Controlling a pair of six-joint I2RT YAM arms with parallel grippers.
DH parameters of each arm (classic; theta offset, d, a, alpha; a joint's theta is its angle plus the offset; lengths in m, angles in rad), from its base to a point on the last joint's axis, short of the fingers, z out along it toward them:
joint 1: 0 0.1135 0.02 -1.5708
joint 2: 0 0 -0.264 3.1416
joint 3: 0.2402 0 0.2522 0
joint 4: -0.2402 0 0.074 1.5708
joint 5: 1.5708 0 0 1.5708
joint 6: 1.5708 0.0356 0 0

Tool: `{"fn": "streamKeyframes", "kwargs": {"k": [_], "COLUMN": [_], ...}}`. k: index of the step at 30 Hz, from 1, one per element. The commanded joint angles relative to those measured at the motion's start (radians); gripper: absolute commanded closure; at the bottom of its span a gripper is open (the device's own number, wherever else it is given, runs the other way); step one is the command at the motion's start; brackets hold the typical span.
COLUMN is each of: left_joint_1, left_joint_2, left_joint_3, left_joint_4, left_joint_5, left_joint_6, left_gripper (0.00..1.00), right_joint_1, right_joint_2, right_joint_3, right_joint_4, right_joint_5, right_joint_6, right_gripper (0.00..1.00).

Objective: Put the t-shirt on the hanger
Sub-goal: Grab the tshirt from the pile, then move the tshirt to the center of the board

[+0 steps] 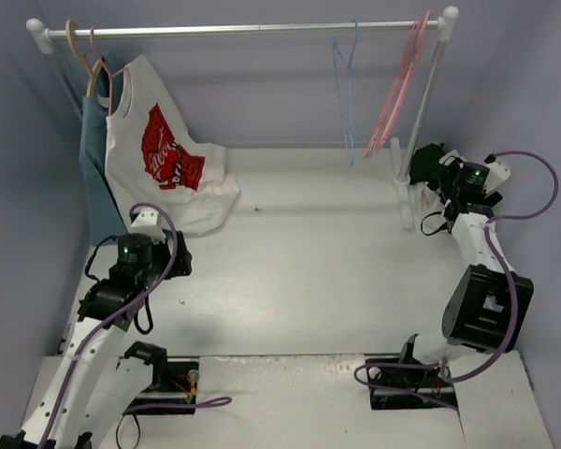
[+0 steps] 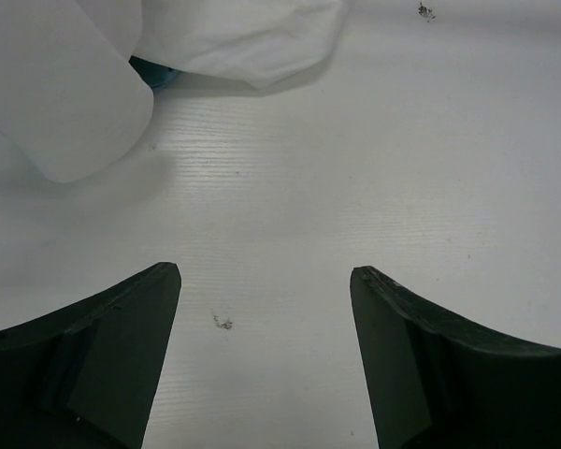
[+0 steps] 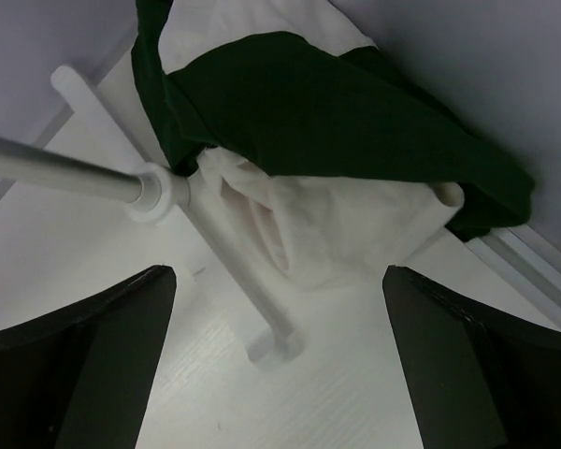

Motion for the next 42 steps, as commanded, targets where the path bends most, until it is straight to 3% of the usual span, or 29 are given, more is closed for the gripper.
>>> {"fn": "streamKeyframes", "kwargs": {"k": [1, 14, 15, 17, 18, 19, 22, 26, 34, 38, 42], "left_joint_1": [-0.009, -0.012, -0.012, -0.012, -0.013, -0.012, -0.012, -0.012, -0.013, -0.013, -0.013], "left_joint_2": [0.001, 0.027, 0.031, 0.038, 0.041, 0.044, 0.043, 0.031, 0.0, -0.017, -0.023], "left_joint_3": [0.009, 0.009, 0.011, 0.013, 0.013, 0.013, 0.013, 0.009, 0.008, 0.009, 0.008], "left_joint_4": [0.043, 0.039, 0.04, 0.034, 0.034, 0.036, 0.039, 0.043, 0.045, 0.042, 0.042], "left_joint_5": [0.012, 0.015, 0.015, 0.015, 0.015, 0.015, 0.039, 0.044, 0.047, 0.044, 0.042], "left_joint_6": [0.009, 0.013, 0.013, 0.013, 0.014, 0.014, 0.014, 0.013, 0.014, 0.017, 0.017], "left_gripper": [0.26, 0.26, 0.26, 0.26, 0.26, 0.26, 0.26, 0.26, 0.26, 0.26, 0.26], "right_joint_1": [-0.011, -0.015, -0.015, -0.014, -0.011, -0.006, 0.038, 0.144, 0.369, 0.469, 0.492], "right_joint_2": [0.125, 0.662, 0.685, 0.728, 0.73, 0.719, 0.614, 0.385, -0.141, -0.257, -0.376], "right_joint_3": [0.123, 0.626, 0.645, 0.67, 0.668, 0.662, 0.595, 0.489, 0.38, 0.429, 0.496], "right_joint_4": [0.125, 0.07, 0.065, 0.065, 0.073, 0.074, 0.122, 0.122, -0.201, -0.372, -0.533], "right_joint_5": [0.047, 0.167, 0.166, 0.164, 0.172, 0.182, 0.233, 0.317, 0.297, 0.223, 0.048], "right_joint_6": [0.051, 0.082, 0.068, 0.057, 0.053, 0.034, -0.057, -0.189, -0.251, -0.27, -0.293], "right_gripper": [0.0, 0.03, 0.08, 0.34, 0.59, 0.72, 1.0, 1.0, 1.0, 1.0, 1.0]}}
